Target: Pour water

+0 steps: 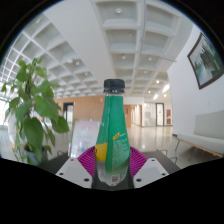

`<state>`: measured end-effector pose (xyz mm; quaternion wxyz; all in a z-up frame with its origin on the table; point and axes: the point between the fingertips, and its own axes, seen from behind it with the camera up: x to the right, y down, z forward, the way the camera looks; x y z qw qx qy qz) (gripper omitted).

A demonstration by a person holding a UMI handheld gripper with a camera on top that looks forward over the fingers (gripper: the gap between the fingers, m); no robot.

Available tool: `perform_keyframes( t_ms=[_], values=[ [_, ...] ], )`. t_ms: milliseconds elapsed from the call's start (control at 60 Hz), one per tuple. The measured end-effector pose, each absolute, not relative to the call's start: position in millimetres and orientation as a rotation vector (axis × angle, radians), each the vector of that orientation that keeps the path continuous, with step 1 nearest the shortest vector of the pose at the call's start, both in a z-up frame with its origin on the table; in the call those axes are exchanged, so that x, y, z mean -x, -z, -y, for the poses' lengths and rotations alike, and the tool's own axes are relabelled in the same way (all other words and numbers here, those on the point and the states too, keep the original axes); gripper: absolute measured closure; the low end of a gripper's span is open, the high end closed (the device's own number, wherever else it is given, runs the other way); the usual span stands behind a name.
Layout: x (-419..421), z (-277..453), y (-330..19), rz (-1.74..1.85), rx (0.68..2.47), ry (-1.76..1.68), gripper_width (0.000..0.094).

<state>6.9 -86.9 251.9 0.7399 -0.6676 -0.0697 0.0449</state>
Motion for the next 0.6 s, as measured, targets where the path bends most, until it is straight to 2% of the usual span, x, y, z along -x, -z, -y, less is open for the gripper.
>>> perform_keyframes(
  t_ms=[133, 383, 400, 450, 600],
  values=[
    [-42.9, 65.4, -159.8, 0.156, 1.637, -0.01, 0.0525],
    [-66.9, 60.6, -54.1, 0.149, 1.815, 0.018, 0.052],
    [-67.1, 59.8, -65.7, 0.133, 1.767, 0.005, 0.052],
    [-71.8, 61.5, -57.5, 0.108, 1.805, 0.001, 0.0518],
    [-71.2, 57.6, -63.7, 0.124, 1.804, 0.002, 0.0384]
  ],
)
